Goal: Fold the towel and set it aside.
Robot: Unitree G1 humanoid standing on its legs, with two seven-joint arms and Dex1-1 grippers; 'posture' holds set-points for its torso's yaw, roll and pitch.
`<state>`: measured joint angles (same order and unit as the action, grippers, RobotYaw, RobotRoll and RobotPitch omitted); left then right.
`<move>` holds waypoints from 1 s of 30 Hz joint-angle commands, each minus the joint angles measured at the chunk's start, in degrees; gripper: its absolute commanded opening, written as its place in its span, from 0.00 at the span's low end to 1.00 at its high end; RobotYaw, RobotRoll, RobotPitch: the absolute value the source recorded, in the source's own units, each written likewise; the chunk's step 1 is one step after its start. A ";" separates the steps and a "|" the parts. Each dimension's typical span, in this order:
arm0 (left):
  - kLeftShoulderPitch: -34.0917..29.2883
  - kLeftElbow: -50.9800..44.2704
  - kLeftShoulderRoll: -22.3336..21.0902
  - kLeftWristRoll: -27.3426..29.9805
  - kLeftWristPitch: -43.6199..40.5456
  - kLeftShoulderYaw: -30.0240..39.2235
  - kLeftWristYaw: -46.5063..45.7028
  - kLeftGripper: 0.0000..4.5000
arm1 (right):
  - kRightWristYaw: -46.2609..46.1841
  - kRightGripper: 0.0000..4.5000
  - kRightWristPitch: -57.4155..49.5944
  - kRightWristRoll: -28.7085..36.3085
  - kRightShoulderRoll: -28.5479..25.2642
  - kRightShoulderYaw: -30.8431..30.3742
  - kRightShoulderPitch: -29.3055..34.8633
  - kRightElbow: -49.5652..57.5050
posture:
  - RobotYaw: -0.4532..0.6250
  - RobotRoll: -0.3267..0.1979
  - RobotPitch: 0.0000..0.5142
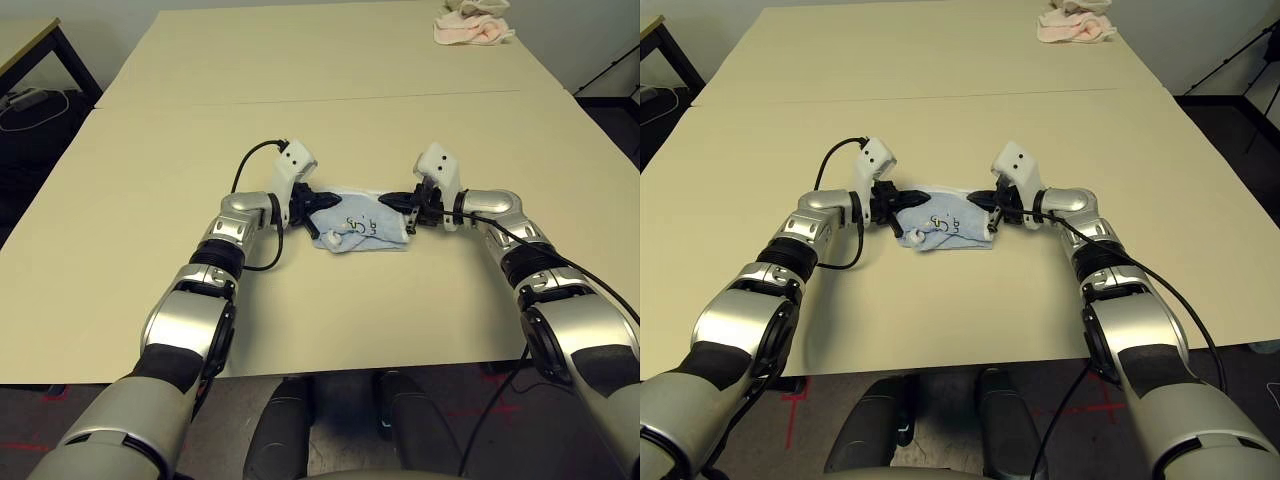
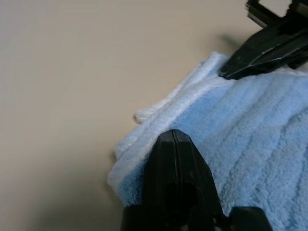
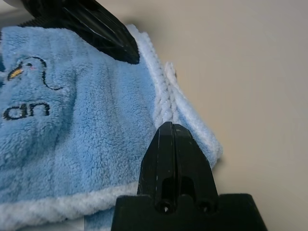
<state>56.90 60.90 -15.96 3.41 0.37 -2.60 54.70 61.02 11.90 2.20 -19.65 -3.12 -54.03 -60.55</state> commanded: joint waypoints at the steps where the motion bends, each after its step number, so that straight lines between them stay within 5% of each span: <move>1: -1.32 -3.21 -1.11 0.69 -1.53 0.69 0.96 0.01 | 2.16 0.00 -0.47 2.25 -1.09 2.03 -0.57 0.87 | 0.51 0.62 0.33; 15: -7.72 -28.09 -9.56 7.94 -16.68 0.55 16.34 0.01 | 6.45 0.00 -5.69 9.55 -4.78 7.65 -1.55 7.84 | 0.51 0.62 0.29; 26: -15.14 -42.44 -10.66 13.58 -21.57 2.63 13.61 0.01 | 0.73 0.00 -15.36 16.79 -3.25 10.49 10.59 29.54 | 0.51 0.62 0.26; 30: -18.85 -46.37 -11.65 14.10 -23.78 2.56 11.81 0.22 | -0.72 0.05 -22.96 19.41 -4.01 9.93 17.53 39.50 | 0.49 0.62 0.24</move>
<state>39.22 16.32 -26.61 16.77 -22.12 0.04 67.08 60.67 -8.54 20.39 -23.07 7.11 -37.92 -24.30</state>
